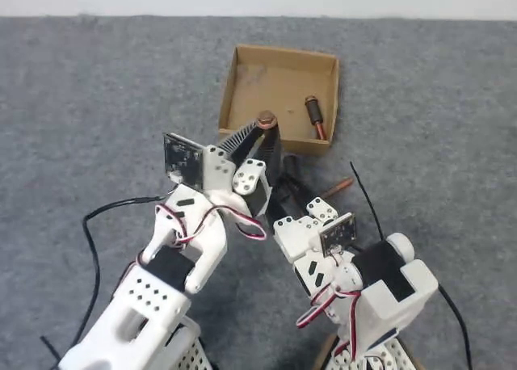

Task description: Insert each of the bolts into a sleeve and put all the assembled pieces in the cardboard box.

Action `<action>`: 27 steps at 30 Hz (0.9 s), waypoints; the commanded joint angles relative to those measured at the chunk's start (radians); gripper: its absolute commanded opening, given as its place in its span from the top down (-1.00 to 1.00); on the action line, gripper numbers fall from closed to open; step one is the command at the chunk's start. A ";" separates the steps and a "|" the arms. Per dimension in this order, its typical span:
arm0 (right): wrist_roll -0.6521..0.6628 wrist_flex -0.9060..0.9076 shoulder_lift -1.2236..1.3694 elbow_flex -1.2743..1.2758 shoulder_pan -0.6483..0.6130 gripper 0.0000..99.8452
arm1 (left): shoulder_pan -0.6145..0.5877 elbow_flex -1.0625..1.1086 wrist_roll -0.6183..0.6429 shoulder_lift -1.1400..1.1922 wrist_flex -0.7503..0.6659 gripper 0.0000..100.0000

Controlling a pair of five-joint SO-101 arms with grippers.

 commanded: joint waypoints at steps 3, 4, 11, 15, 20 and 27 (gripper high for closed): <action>0.014 -0.001 -0.007 0.023 -0.005 0.99 | -0.029 -0.051 -0.063 0.117 -0.044 0.98; 0.014 -0.001 -0.007 0.023 -0.005 0.99 | -0.023 -0.048 -0.063 0.112 -0.043 0.98; 0.014 0.001 -0.007 0.023 -0.005 0.99 | 0.003 -0.002 -0.063 0.081 -0.046 0.98; 0.014 0.002 -0.007 0.023 -0.007 0.99 | 0.005 0.008 -0.063 0.081 -0.046 0.98; 0.014 0.002 -0.007 0.023 -0.007 0.99 | 0.006 0.005 -0.063 0.081 -0.046 0.98; 0.014 0.004 -0.007 0.023 -0.005 0.99 | 0.014 0.007 -0.063 0.080 -0.041 0.98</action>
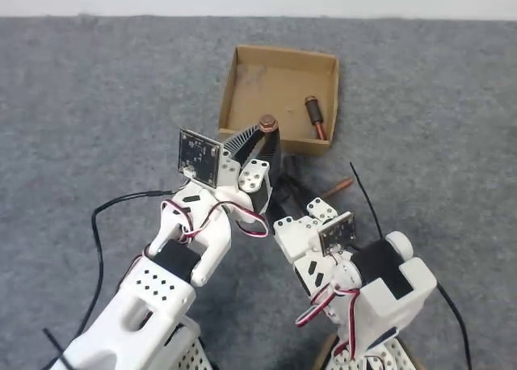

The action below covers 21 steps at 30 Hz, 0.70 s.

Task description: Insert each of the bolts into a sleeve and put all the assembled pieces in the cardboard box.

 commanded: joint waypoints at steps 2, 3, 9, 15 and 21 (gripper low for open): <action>0.014 0.002 -0.013 0.023 -0.005 0.99 | 0.018 -0.004 -0.009 -0.020 -0.017 0.98; 0.014 0.002 -0.013 0.023 -0.005 0.99 | 0.018 -0.004 -0.009 -0.020 -0.017 0.98; 0.014 0.002 -0.012 0.023 -0.005 0.99 | 0.018 -0.002 -0.009 -0.020 -0.017 0.98; 0.014 0.002 -0.012 0.023 -0.005 0.99 | 0.020 -0.002 -0.012 -0.020 -0.014 0.98; 0.014 0.002 -0.012 0.023 -0.004 0.99 | 0.040 -0.010 -0.011 -0.020 0.110 0.98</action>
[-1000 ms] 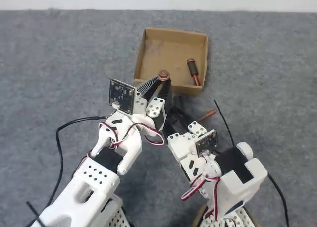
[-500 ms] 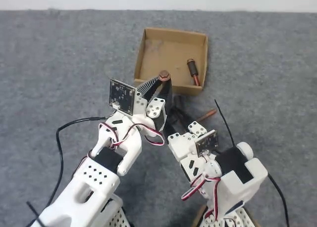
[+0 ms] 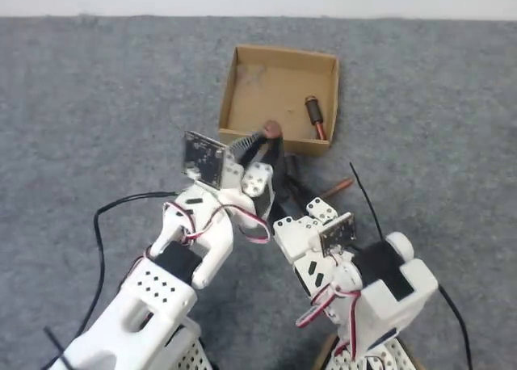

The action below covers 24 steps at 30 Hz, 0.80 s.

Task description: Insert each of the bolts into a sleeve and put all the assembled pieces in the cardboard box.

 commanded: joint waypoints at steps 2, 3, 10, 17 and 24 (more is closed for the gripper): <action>0.014 0.004 -0.010 0.023 -0.002 0.99 | 0.040 -0.008 -0.020 -0.014 0.075 0.98; 0.014 0.004 -0.010 0.023 -0.002 0.99 | 0.040 -0.008 -0.020 -0.014 0.072 0.98; 0.018 0.018 -0.010 0.023 -0.002 0.99 | 0.040 -0.004 -0.020 -0.014 0.072 0.98; 0.020 0.024 -0.010 0.023 -0.002 0.99 | 0.040 0.068 -0.020 -0.014 0.074 0.98; 0.020 0.024 -0.010 0.023 -0.002 0.99 | 0.038 0.122 -0.020 -0.014 0.072 0.98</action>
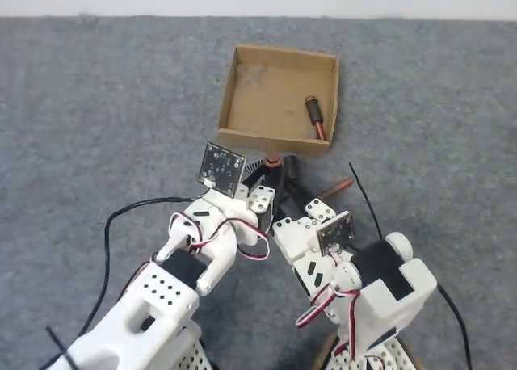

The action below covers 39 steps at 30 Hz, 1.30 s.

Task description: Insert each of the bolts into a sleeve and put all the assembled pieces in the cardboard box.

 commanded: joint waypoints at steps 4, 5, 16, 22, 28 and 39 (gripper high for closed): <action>0.020 -0.002 -0.012 0.023 0.001 0.99 | 0.011 0.031 -0.008 -0.021 0.002 0.97; 0.020 -0.002 -0.012 0.023 0.001 0.99 | 0.011 0.033 -0.008 -0.021 0.002 0.97; 0.020 -0.002 -0.013 0.023 0.021 0.99 | 0.011 0.036 0.000 -0.021 0.006 0.69; 0.020 -0.002 -0.013 0.023 0.021 0.99 | 0.012 0.047 0.000 -0.021 0.003 0.69; 0.020 -0.002 -0.013 0.023 0.021 0.99 | 0.011 0.051 0.000 -0.021 0.006 0.68; 0.020 -0.002 -0.013 0.023 0.021 0.99 | -0.077 0.067 -0.005 -0.023 0.002 0.68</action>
